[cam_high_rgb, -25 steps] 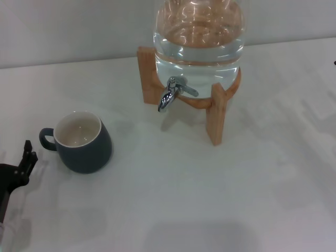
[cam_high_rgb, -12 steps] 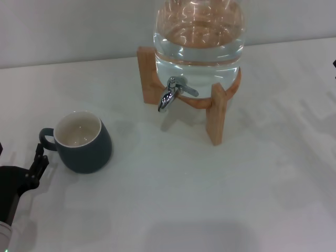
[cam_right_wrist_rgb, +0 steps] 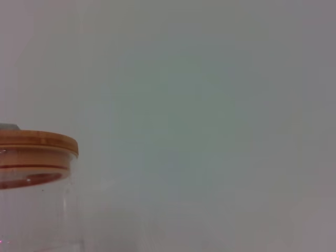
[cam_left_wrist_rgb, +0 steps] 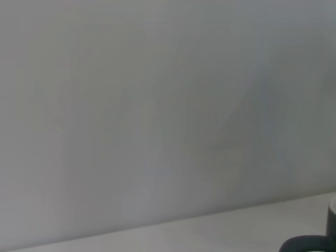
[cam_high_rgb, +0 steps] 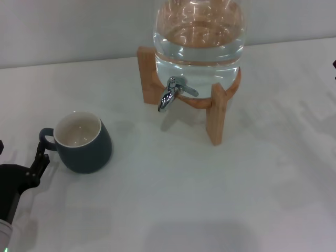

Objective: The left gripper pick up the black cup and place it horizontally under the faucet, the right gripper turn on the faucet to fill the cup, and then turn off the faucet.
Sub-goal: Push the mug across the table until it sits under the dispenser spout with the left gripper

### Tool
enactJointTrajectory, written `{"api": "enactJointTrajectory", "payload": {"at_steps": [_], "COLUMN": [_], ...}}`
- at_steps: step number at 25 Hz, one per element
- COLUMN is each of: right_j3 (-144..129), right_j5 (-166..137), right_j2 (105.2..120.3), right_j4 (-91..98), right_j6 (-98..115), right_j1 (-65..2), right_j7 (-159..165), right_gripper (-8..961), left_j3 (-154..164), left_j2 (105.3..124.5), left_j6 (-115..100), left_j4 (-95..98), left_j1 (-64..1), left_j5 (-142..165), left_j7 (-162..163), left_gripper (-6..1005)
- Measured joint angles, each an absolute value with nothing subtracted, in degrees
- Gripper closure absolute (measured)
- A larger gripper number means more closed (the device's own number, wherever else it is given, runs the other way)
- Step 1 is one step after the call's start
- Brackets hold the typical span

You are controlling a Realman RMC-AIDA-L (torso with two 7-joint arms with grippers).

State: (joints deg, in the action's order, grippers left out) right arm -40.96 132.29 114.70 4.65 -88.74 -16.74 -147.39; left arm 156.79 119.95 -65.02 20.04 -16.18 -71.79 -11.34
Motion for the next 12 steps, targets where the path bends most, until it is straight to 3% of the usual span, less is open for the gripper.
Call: {"api": "enactJointTrajectory", "payload": {"at_steps": [12], "right_j3": [-41.0], "right_j5": [131.9], "right_j2": [114.7], "right_j4": [4.7], "right_j6": [-88.7], "right_j1": [-16.8], "right_j7": [-147.4], "right_gripper": [114], "left_j3": [157.1], "left_j2": [119.87], "left_j6": [-64.6], "left_j4": [19.5], "left_j1": [-17.0], "left_j5": [-70.9], "left_j7": [-11.2], "left_gripper": [125]}}
